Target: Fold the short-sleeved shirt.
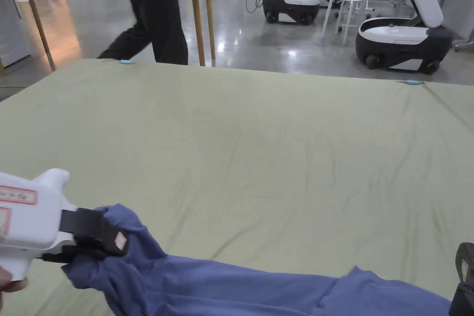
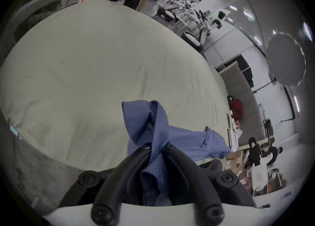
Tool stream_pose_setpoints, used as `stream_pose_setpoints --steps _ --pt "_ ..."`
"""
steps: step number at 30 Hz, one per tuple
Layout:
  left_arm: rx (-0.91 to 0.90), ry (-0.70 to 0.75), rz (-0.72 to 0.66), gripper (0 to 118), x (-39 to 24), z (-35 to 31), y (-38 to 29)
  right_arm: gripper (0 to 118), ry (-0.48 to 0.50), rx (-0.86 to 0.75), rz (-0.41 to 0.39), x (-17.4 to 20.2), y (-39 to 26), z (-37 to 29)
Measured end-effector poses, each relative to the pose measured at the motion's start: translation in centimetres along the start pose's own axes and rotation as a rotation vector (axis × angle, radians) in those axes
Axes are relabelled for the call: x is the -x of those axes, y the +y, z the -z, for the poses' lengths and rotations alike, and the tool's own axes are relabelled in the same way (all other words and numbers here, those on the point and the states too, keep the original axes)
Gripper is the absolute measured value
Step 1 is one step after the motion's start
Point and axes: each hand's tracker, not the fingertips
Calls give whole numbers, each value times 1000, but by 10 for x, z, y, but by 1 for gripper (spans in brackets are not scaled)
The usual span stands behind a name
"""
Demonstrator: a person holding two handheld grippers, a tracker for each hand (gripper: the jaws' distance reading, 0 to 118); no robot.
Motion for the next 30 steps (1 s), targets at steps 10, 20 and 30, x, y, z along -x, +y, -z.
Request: stream_pose_setpoints --steps 10,20,30 --pt "163 26 189 6 -109 126 -26 1 -37 18 24 -24 -6 -10" --pt "252 -93 169 117 -121 185 -45 1 -67 61 63 -38 -16 -4" --pt "89 -127 111 0 -73 138 -32 1 -30 88 49 -25 -19 6"
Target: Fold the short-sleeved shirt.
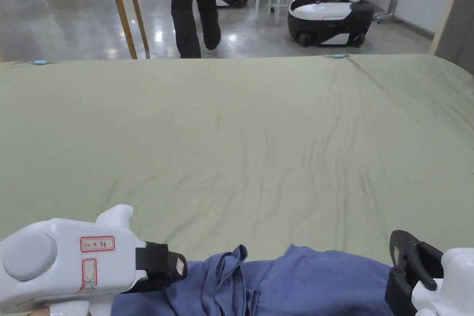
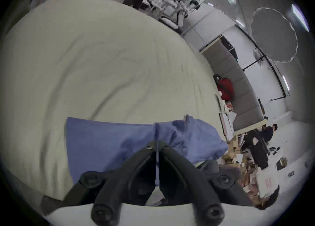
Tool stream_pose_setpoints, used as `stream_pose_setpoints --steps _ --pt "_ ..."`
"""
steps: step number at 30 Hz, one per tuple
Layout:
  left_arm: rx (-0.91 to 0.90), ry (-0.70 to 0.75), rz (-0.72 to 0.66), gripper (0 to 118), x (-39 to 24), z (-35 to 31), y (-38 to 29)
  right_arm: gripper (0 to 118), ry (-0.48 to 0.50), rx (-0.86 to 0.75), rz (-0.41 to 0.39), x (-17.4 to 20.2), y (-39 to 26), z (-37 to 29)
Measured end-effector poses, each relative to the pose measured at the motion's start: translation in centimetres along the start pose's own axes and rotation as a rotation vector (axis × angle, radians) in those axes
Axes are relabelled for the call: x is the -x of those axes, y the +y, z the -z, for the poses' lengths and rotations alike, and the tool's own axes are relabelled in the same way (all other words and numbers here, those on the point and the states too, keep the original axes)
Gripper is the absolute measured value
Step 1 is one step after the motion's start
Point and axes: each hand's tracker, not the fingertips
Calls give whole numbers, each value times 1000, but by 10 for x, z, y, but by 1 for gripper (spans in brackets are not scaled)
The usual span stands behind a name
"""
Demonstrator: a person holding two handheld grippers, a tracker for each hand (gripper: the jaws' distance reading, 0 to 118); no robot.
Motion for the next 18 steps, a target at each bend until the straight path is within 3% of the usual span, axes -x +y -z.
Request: stream_pose_setpoints --steps 7,10,14,18 --pt "202 -163 -66 0 -14 86 -26 1 -2 13 -17 0 0 -3" --pt "160 -147 -56 0 -18 109 -36 1 -12 23 -18 -1 0 -4" --pt "160 -157 -37 0 -18 84 -27 1 -11 25 -34 1 2 -6" --pt "27 -176 48 1 -11 4 -20 1 1 20 -35 8 6 0"
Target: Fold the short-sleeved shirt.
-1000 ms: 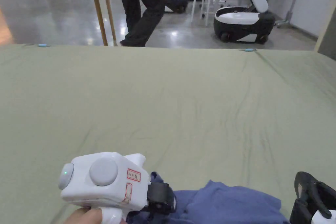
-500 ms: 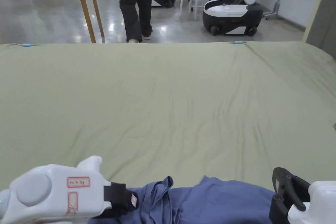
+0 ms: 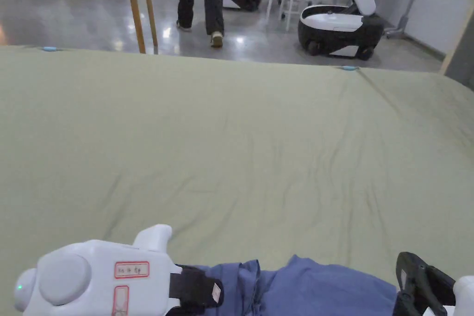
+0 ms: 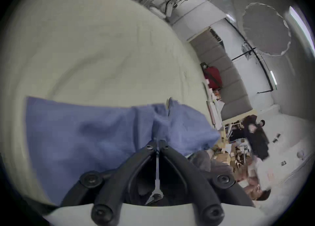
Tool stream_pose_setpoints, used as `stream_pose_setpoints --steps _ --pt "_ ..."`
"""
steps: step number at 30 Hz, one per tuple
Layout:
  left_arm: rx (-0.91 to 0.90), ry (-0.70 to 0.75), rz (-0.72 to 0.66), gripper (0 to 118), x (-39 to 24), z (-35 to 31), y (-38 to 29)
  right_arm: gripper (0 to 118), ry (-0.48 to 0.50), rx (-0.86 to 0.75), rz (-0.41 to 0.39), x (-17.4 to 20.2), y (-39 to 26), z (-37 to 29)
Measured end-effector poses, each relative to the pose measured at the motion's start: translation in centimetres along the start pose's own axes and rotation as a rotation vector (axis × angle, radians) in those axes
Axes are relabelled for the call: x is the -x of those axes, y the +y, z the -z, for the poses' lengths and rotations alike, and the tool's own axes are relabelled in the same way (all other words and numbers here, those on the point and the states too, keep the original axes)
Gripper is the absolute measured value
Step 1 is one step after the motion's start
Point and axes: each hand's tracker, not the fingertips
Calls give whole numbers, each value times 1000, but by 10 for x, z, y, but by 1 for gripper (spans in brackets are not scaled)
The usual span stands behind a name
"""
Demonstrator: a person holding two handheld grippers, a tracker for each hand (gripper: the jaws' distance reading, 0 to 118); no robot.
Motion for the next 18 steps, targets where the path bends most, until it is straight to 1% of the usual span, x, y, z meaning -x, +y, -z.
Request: stream_pose_setpoints --steps 1,4,6,8,10,13,14,15,16,18 --pt "-26 8 -9 1 4 -21 2 1 8 -1 0 2 0 2" --pt "-100 118 -44 1 33 -77 4 1 29 -8 -15 13 3 7" --pt "-138 245 -65 1 55 -101 6 1 41 -15 -20 20 4 9" --pt "-151 279 -136 1 75 -113 6 1 53 -15 -11 25 4 11" --pt "-129 223 -191 1 95 -114 6 1 65 -7 -8 30 2 12" --pt "-77 136 -200 1 109 -100 4 1 76 3 -17 35 1 12" --pt "-73 87 -223 3 113 -95 3 1 79 6 -20 35 1 12" --pt "-83 10 -249 7 118 -90 1 1 78 6 -27 36 1 11" --pt "-70 -55 -263 26 121 -84 2 1 71 4 -33 36 1 11" --pt "-38 -98 -273 99 124 -70 3 1 66 7 -34 33 2 10"
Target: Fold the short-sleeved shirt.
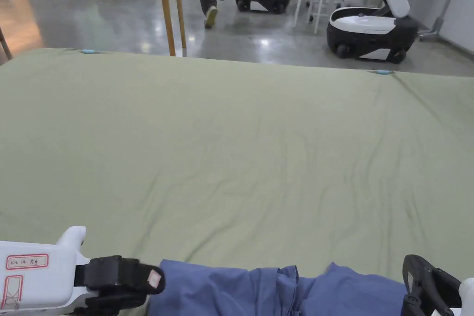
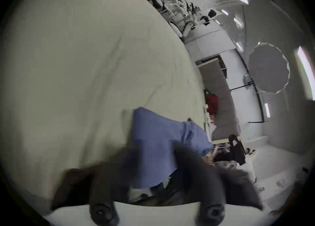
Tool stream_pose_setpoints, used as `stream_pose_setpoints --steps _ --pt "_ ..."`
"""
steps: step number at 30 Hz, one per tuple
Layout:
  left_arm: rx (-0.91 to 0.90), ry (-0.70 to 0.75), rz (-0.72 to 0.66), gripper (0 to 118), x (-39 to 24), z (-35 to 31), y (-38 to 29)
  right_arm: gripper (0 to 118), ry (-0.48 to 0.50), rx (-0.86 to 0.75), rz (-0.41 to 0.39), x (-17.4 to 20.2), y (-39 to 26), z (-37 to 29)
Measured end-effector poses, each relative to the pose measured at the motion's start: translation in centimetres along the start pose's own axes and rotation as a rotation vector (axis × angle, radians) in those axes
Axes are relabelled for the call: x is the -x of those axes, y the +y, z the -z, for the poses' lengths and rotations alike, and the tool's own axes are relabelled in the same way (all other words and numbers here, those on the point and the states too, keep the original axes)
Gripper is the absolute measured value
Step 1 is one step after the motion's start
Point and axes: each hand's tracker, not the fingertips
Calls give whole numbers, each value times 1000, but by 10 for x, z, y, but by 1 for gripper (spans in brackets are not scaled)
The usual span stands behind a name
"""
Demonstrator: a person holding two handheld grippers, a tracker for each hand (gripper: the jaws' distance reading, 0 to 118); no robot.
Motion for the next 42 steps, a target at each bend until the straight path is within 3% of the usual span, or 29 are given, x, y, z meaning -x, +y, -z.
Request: stream_pose_setpoints --steps 1,11,13,15,16,17,18,21,26,33,42 --pt "21 10 8 116 3 7 0 1 -4 0 1 -2 1 0" --pt "137 -64 -37 111 11 45 17 1 -18 1 28 -10 -2 1" --pt "175 -76 -16 105 8 52 16 1 -15 5 32 -9 -4 1" --pt "203 -103 -7 90 5 57 16 1 -14 7 32 -10 -6 -1" --pt "206 -80 -18 66 4 59 16 1 -15 8 34 -10 -6 -2" --pt "218 -13 -5 33 4 60 14 1 -14 9 37 -11 -7 -3" --pt "201 53 18 14 3 61 12 1 -15 9 38 -12 -7 -5" --pt "167 21 -1 13 0 48 8 1 -21 1 41 -17 -6 -9" --pt "31 92 5 12 -15 0 5 1 -28 -20 35 -24 -1 -11" --pt "-131 378 59 12 -44 -101 -2 1 -22 -46 17 -29 5 -5" --pt "-91 447 141 12 -121 -67 -8 1 -18 -130 26 -27 23 -11"
